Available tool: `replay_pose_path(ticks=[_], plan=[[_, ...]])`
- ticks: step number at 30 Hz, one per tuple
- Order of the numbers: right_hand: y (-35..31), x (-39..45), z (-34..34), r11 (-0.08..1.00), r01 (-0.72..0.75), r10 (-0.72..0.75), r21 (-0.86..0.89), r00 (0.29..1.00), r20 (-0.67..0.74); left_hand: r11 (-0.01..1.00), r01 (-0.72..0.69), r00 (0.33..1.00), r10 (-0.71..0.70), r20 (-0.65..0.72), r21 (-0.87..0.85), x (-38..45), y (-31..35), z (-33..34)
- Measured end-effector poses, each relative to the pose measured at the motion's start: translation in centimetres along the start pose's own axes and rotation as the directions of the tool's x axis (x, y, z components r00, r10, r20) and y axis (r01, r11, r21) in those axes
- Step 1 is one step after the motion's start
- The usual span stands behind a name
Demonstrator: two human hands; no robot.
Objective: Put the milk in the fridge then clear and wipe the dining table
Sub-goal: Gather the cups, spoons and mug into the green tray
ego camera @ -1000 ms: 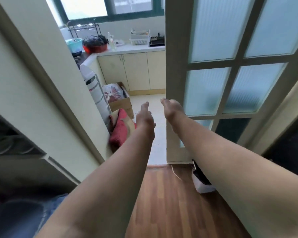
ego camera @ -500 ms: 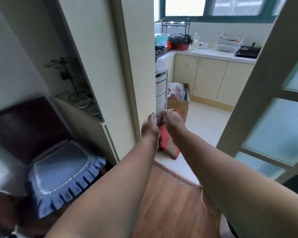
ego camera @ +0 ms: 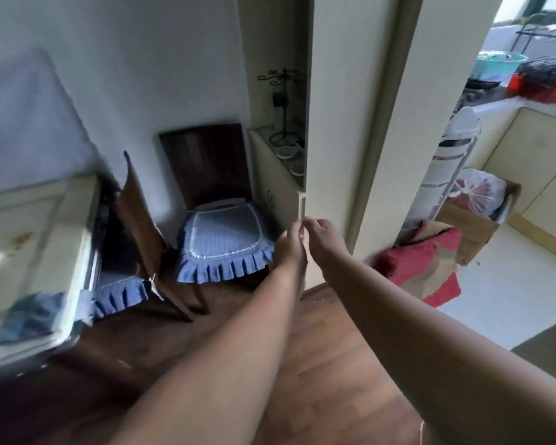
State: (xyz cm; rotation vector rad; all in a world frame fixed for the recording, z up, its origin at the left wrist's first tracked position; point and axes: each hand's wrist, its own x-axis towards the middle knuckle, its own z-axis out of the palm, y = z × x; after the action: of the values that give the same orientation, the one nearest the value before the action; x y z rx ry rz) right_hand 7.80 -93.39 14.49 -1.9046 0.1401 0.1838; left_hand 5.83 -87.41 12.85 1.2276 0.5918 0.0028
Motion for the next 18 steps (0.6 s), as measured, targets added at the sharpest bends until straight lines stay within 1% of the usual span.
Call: replay_pose_path(ticks=[4, 9, 12, 15, 18], plan=[[-0.6, -0.4, 5.8, 1.000, 0.022, -0.019, -0.016, 0.987, 0.157, 0.999, -0.031, 0.990, 0.032, -0.135, 0.007, -0.1, 1.4, -5.7], [-3.3, -2.0, 12.4, 0.997, 0.057, -0.040, -0.052, 0.959, 0.282, 0.998, -0.054, 0.963, 0.055, -0.264, 0.014, 2.0, 2.5, -13.3], [-5.1, -2.9, 16.4, 0.993, 0.103, -0.077, -0.062, 0.940, 0.332, 0.997, -0.081, 0.954, 0.078, -0.289, 0.002, 2.6, 4.1, -17.7], [-6.8, -3.7, 21.2, 0.991, 0.125, -0.097, -0.057, 0.930, 0.354, 0.994, -0.106, 0.952, 0.110, -0.286, 0.029, 1.0, 7.0, -21.5], [-8.2, -4.5, 25.9, 0.986, 0.149, -0.113, -0.069, 0.921, 0.373, 0.993, -0.119, 0.945, 0.122, -0.305, 0.029, 2.1, 8.1, -26.3]])
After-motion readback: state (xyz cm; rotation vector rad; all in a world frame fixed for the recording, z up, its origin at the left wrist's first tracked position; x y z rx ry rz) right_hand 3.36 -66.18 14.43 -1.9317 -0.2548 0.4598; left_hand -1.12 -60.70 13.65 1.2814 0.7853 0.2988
